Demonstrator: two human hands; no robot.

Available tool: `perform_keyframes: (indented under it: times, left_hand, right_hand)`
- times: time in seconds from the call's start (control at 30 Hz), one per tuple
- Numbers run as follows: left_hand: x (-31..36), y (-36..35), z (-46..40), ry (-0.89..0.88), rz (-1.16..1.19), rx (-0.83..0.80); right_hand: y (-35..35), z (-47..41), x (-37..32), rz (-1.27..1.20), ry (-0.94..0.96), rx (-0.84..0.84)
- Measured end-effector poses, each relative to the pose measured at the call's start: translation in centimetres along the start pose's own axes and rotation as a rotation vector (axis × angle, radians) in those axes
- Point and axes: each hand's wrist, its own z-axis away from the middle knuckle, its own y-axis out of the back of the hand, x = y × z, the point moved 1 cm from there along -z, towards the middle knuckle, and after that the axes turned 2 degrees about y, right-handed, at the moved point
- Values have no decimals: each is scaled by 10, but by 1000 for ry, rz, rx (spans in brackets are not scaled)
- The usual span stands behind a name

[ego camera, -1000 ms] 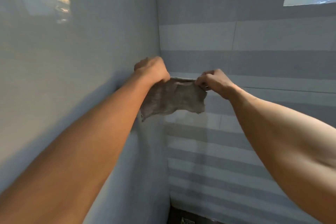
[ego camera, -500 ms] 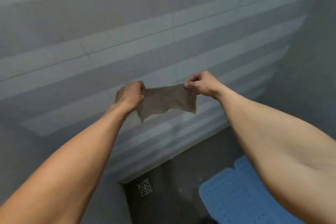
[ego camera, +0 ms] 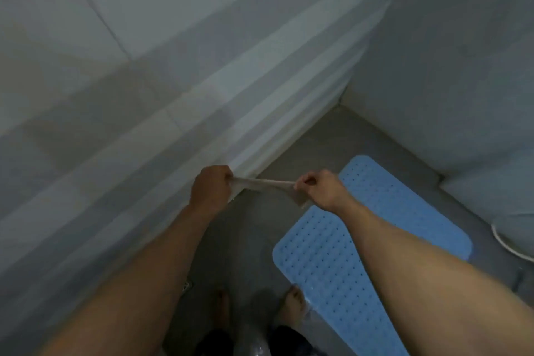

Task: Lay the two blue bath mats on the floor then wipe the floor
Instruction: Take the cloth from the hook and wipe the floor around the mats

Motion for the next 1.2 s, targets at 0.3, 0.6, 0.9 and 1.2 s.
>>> perform_keyframes:
  times: [0.3,0.6,0.9,1.2]
  left_hand:
    - [-157,-254,-118,-65,-198,-266]
    - [-217,-476,-232,-258,-218,-326]
    - [-246,-577,-253,-816,-268,90]
    - [-276,-591,-243,-649,-344,-6]
  right_hand:
    - [-239,-124,203,-145,-248,-95]
    - [-360,-241,368,176,-391,-30]
    - [-413,-310,429,307,126,503]
    - [-502,-275,415,204,69,684]
